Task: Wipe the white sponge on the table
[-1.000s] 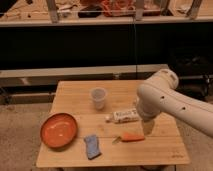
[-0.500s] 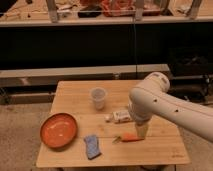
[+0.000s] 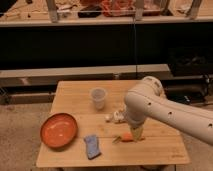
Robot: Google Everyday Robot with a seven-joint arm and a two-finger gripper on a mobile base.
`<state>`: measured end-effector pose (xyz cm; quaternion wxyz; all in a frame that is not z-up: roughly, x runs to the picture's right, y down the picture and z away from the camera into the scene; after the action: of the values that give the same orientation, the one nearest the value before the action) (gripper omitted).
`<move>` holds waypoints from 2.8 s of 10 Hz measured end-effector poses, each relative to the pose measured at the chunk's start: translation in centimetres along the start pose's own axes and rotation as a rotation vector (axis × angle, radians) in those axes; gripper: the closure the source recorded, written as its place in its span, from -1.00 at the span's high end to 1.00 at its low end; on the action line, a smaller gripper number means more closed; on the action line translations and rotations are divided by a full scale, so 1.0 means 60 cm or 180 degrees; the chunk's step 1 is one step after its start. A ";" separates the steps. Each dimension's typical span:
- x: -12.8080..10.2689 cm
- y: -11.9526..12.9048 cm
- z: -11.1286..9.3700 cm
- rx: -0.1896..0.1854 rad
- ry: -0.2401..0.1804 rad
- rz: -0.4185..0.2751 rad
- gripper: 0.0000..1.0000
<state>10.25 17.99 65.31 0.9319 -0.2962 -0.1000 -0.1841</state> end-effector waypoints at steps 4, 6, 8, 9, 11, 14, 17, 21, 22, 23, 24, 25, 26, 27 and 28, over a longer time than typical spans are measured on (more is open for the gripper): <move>-0.034 -0.004 0.020 -0.0007 -0.0096 -0.0186 0.60; -0.049 -0.006 0.029 -0.0003 -0.0137 -0.0257 0.60; -0.074 -0.013 0.045 0.0004 -0.0181 -0.0362 0.60; -0.081 -0.014 0.050 0.0009 -0.0193 -0.0419 0.60; -0.092 -0.014 0.059 0.0008 -0.0223 -0.0488 0.60; -0.125 -0.021 0.084 -0.0020 -0.0301 -0.0609 0.60; -0.137 -0.021 0.106 -0.0037 -0.0371 -0.0702 0.60; -0.177 -0.017 0.151 -0.0070 -0.0489 -0.0848 0.60; -0.178 -0.017 0.156 -0.0086 -0.0500 -0.0891 0.60; -0.178 -0.017 0.161 -0.0098 -0.0498 -0.0916 0.60; -0.181 -0.016 0.181 -0.0115 -0.0507 -0.0966 0.60; -0.185 -0.016 0.200 -0.0130 -0.0520 -0.1003 0.60; -0.187 -0.017 0.211 -0.0139 -0.0530 -0.1015 0.60; -0.186 -0.018 0.216 -0.0146 -0.0536 -0.1002 0.60; -0.183 -0.018 0.223 -0.0160 -0.0540 -0.0991 0.60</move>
<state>-1.22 28.20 73.40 0.8726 -0.3148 -0.2183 -0.3030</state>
